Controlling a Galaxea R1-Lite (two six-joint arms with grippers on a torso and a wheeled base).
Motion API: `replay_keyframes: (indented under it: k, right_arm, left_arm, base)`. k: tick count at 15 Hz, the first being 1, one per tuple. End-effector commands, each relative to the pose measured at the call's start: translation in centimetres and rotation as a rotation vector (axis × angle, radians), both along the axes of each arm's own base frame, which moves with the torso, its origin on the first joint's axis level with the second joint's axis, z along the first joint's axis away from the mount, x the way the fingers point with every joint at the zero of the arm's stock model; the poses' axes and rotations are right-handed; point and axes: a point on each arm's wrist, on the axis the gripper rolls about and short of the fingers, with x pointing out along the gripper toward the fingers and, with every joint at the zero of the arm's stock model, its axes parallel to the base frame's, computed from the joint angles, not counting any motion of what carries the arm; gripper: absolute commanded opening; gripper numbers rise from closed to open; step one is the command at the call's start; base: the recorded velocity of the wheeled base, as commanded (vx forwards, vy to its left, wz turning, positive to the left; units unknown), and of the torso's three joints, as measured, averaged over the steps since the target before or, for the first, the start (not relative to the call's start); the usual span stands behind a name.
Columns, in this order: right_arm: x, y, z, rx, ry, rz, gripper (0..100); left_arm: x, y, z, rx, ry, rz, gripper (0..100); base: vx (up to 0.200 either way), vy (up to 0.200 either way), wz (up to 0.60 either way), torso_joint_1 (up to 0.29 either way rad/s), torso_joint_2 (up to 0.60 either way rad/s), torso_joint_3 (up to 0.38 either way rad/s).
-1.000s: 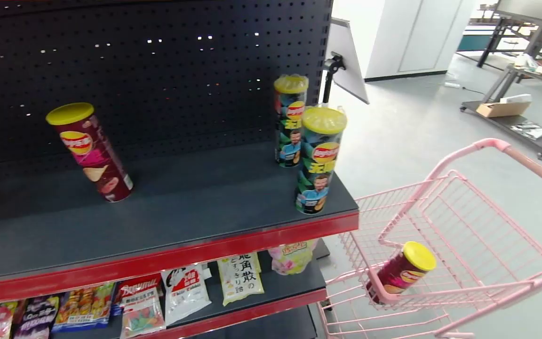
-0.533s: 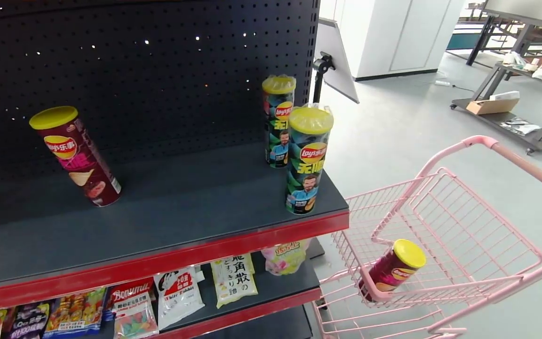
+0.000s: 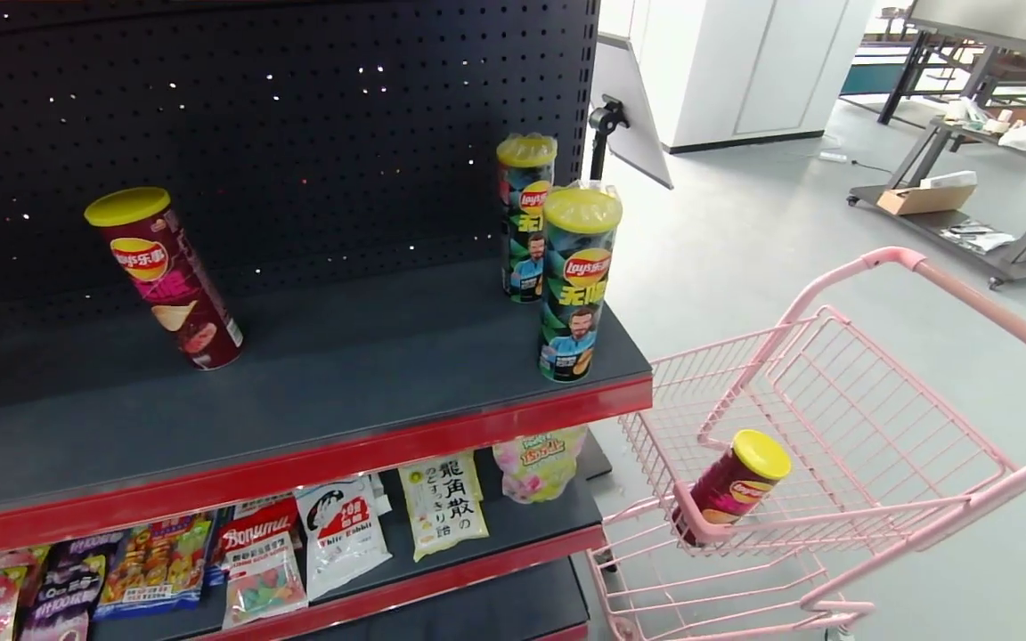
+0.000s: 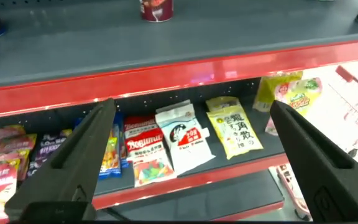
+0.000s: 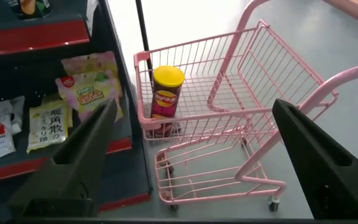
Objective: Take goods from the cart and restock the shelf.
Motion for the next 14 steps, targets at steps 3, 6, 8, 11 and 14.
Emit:
replay_keyframes:
  k: [3, 6, 8, 11, 14]
  right_arm:
    - [0.0, 0.0, -0.01, 0.0, 0.0, 0.001, 100]
    - [0.01, 0.0, -0.02, 0.0, 0.003, 0.001, 100]
    - [0.0, 0.0, -0.01, 0.0, 0.0, 0.001, 100]
    - [0.01, 0.0, 0.0, 0.002, 0.002, 0.001, 100]
    - [0.01, 0.0, 0.0, 0.003, 0.002, 0.001, 100]
  left_arm:
    - [0.01, 0.0, 0.01, 0.0, 0.0, 0.001, 100]
    - [0.01, 0.0, 0.01, 0.0, 0.0, 0.001, 100]
    - [0.01, 0.0, 0.01, 0.0, 0.0, 0.001, 100]
    - [0.01, 0.0, 0.01, 0.0, 0.0, 0.001, 100]
    - [0.01, 0.0, 0.01, 0.0, 0.0, 0.001, 100]
  base:
    - [0.0, 0.0, -0.6, 0.007, 0.0, 0.002]
    - [0.0, 0.0, 0.0, 0.0, 0.0, 0.0]
    - [0.0, 0.0, 0.0, 0.0, 0.0, 0.0]
    - [0.0, 0.0, 0.0, -0.022, 0.03, 0.03]
    - [0.0, 0.0, 0.0, -0.132, 0.34, 0.188]
